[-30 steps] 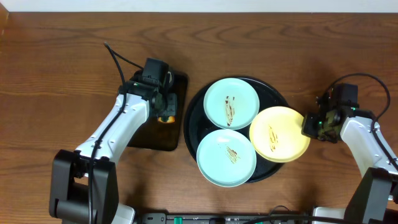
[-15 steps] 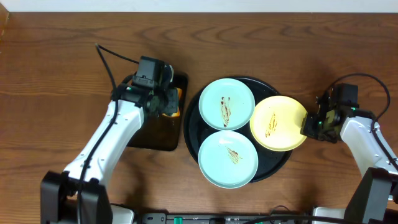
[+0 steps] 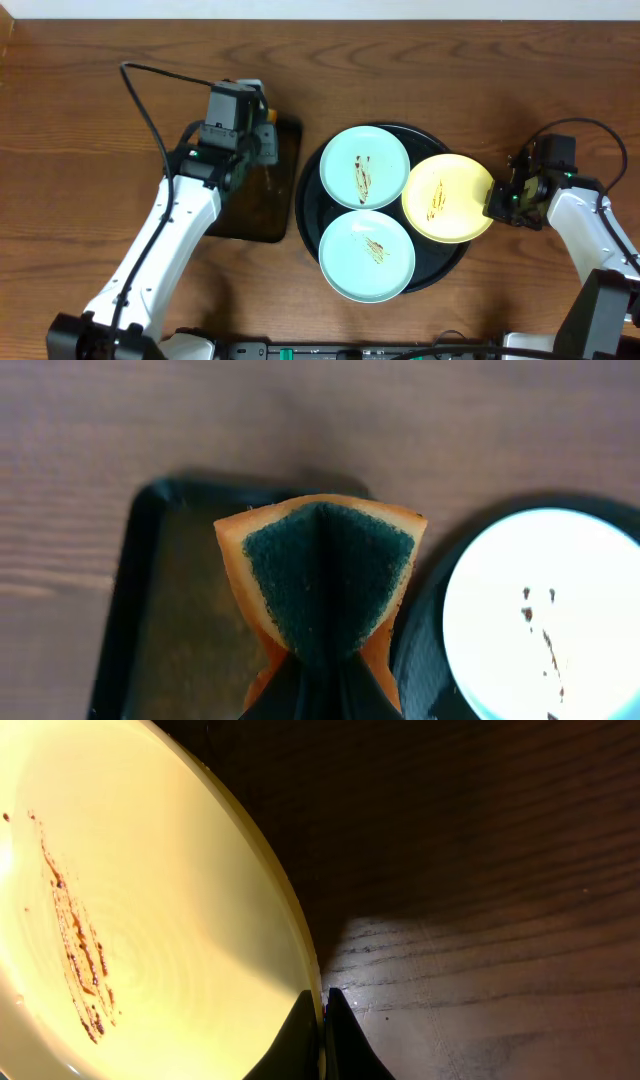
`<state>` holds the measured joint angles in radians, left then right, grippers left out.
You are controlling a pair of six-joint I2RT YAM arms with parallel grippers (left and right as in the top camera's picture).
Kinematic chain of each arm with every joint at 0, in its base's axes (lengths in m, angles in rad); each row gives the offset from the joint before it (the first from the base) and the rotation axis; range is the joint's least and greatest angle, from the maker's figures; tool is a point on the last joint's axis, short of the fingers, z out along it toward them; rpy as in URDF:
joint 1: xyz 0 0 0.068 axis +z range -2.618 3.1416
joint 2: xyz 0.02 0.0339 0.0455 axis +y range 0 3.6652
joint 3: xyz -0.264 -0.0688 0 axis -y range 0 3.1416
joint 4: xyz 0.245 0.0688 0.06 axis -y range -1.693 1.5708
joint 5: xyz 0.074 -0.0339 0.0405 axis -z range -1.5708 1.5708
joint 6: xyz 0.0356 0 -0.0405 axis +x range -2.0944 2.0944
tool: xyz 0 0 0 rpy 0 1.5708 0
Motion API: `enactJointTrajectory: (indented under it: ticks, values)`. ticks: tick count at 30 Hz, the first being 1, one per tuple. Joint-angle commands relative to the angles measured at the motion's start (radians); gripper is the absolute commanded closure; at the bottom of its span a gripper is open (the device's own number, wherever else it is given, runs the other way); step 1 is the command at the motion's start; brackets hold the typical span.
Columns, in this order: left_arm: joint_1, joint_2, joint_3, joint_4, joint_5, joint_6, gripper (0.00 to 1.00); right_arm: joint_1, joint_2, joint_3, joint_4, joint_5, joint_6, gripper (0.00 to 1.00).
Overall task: Clean dirty plates on tray and stack at the side
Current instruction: 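Grip the yellow plate rim with the right gripper, then move the sponge with the left gripper onto the yellow plate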
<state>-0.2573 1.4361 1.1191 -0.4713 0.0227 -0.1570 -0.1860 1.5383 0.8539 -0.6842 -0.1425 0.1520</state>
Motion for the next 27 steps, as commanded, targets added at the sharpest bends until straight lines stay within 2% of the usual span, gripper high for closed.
enactJointTrajectory:
  ticks: [1, 4, 9, 16, 23, 27]
  values:
    - [0.003, -0.011, 0.012, -0.007, -0.035, 0.002, 0.93, -0.011, 0.007, -0.009, -0.004, 0.004, 0.004, 0.99]
    - [0.003, -0.01, 0.011, -0.042, -0.012, -0.006, 0.93, -0.011, 0.007, -0.009, -0.006, 0.004, 0.003, 0.99]
    - [0.003, 0.0, 0.011, -0.09, 0.193, -0.006, 0.93, 0.008, 0.006, -0.009, -0.037, 0.003, -0.011, 0.99]
    - [-0.045, 0.0, 0.011, -0.042, 0.369, -0.081, 0.93, 0.059, 0.006, -0.009, -0.106, 0.048, -0.01, 0.99]
    - [-0.219, 0.033, 0.011, 0.111, 0.386, -0.202, 0.93, 0.072, 0.006, -0.009, -0.116, 0.048, -0.01, 0.99]
    - [-0.304, 0.106, 0.055, 0.148, 0.41, -0.301, 0.93, 0.072, 0.006, -0.009, -0.117, 0.047, -0.01, 0.99]
